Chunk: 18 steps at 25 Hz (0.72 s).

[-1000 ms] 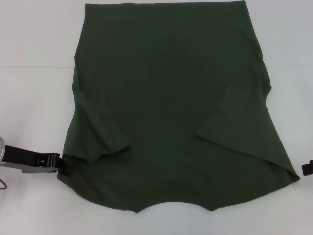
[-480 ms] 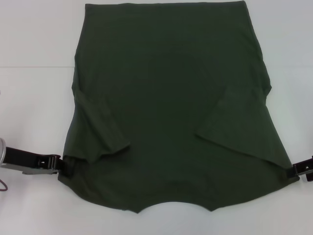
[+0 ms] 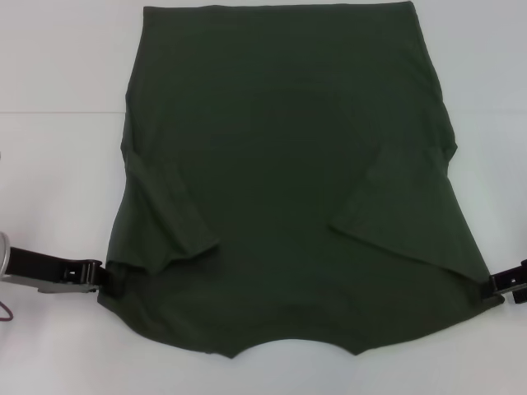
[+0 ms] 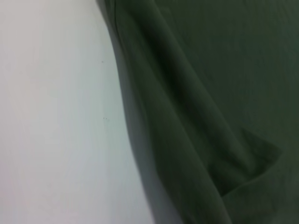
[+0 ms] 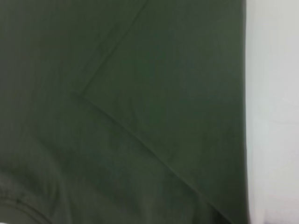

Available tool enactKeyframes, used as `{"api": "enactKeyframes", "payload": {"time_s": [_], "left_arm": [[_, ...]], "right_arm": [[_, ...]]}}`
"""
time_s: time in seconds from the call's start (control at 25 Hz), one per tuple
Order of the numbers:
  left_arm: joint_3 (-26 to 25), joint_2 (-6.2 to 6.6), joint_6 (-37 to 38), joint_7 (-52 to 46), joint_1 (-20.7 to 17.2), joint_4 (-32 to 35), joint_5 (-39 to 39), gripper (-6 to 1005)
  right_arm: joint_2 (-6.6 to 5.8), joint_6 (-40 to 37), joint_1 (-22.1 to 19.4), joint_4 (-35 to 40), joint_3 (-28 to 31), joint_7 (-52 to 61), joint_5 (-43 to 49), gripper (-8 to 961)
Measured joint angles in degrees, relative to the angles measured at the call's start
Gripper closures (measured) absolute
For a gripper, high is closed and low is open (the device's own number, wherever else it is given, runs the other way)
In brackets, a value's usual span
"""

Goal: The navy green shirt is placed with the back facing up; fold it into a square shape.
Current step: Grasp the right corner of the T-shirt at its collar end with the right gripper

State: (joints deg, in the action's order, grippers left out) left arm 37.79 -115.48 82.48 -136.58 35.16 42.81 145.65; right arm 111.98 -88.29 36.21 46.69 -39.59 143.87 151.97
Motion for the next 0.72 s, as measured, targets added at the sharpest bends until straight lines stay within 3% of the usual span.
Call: {"api": "enactKeyframes", "payload": {"time_s": [0.72], "left_arm": [[0.00, 0.00, -0.12, 0.09, 0.26, 0.00, -0.03, 966]], "right_arm": [[0.04, 2.22, 0.70, -1.83, -1.45, 0.08, -0.01, 209]]}}
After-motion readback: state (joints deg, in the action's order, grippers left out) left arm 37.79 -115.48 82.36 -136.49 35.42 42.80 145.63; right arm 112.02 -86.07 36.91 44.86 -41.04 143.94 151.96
